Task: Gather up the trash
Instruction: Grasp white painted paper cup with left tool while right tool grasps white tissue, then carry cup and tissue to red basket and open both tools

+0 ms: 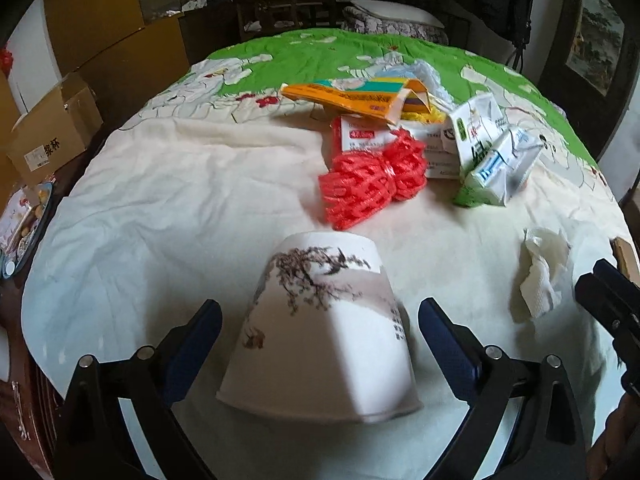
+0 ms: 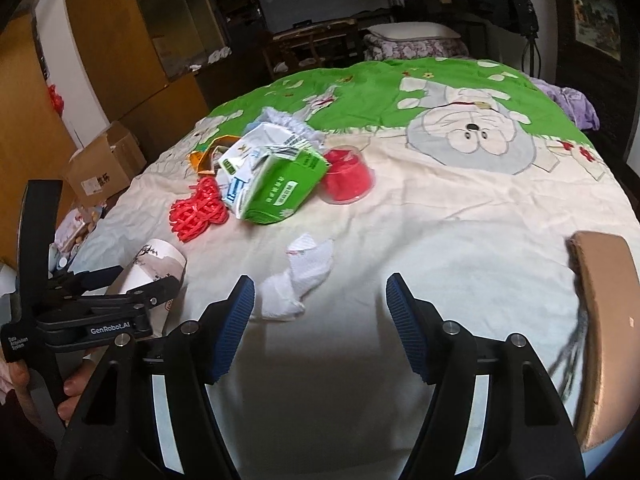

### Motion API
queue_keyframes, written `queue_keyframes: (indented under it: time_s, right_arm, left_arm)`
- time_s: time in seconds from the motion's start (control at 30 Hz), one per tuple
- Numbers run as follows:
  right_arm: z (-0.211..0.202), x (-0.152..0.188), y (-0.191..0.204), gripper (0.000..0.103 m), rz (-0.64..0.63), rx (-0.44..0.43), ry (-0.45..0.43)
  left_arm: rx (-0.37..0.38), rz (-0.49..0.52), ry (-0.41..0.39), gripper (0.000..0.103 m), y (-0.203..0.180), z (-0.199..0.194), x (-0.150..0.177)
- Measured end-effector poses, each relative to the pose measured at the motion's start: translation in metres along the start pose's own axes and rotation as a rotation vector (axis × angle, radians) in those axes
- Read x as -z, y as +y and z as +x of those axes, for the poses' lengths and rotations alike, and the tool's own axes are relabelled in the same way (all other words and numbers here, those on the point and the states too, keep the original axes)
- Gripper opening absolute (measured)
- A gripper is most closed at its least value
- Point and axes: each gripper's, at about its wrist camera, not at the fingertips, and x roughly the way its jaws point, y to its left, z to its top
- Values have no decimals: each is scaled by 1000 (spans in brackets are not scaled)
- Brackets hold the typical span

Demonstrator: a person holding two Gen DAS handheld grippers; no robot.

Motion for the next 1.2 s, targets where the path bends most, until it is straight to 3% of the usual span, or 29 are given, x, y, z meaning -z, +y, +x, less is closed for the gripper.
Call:
queue_keyframes:
  time_s: [0.07, 0.47, 0.53, 0.6, 0.7, 0.9, 1.2]
  right_arm:
    - [7, -2, 3, 69, 0, -3, 9]
    - [38, 1, 17, 66, -12, 31, 72]
    - [36, 1, 20, 57, -22, 35, 70]
    - [36, 1, 20, 38, -16, 28, 77]
    - [34, 1, 18, 26, 1, 27, 77]
    - [3, -7, 26, 24, -15, 5, 16]
    - [-51, -12, 58, 24, -60, -83, -57]
  left_arm:
    - [26, 0, -1, 76, 4, 1, -1]
    - [42, -11, -75, 75, 18, -22, -3]
    - [37, -17, -81, 75, 20, -25, -3]
    - [34, -24, -87, 75, 22, -29, -3]
    - [27, -22, -93, 75, 23, -33, -2]
    - [22, -43, -116, 75, 34, -52, 1]
    - [-28, -112, -191, 75, 73, -114, 25]
